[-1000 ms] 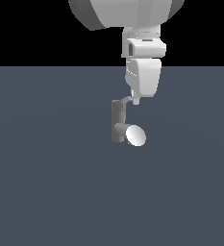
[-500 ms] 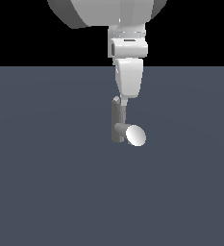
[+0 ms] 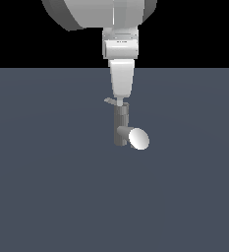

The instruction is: Turn on the faucet by rotating a designated handle.

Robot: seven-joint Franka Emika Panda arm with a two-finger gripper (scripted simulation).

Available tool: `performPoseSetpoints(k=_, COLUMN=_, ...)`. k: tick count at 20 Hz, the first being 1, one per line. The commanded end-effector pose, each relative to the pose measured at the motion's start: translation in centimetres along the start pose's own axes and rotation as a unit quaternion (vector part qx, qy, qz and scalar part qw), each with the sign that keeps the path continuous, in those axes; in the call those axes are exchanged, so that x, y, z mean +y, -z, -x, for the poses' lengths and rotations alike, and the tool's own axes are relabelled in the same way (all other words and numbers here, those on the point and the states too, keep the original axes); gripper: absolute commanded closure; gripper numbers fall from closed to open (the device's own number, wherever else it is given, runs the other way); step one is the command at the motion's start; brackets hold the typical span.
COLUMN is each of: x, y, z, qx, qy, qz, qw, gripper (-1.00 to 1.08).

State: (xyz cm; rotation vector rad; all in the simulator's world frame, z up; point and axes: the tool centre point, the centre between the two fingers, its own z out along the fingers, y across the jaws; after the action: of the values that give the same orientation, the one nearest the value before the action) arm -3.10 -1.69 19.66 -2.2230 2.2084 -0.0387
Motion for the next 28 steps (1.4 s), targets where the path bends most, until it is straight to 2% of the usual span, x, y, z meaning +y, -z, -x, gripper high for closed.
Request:
performPoseSetpoints(k=1, x=-0.5, y=-0.9, z=4.0, qx=-0.005, qy=0.027, qz=0.006, qw=0.9996, gripper=1.08)
performPoseSetpoints(k=8, x=-1.5, y=-1.4, z=6.8, qx=-0.006, qy=0.034, qz=0.011, qw=0.9993, gripper=1.08)
performPoseSetpoints(k=9, x=-2.0, y=0.0, z=1.9, qx=0.001, qy=-0.005, qz=-0.001, qw=1.0000, gripper=1.08)
performPoseSetpoints(k=28, x=-7.2, y=-1.2, z=6.3, qx=-0.005, qy=0.025, qz=0.008, qw=0.9996, gripper=1.08)
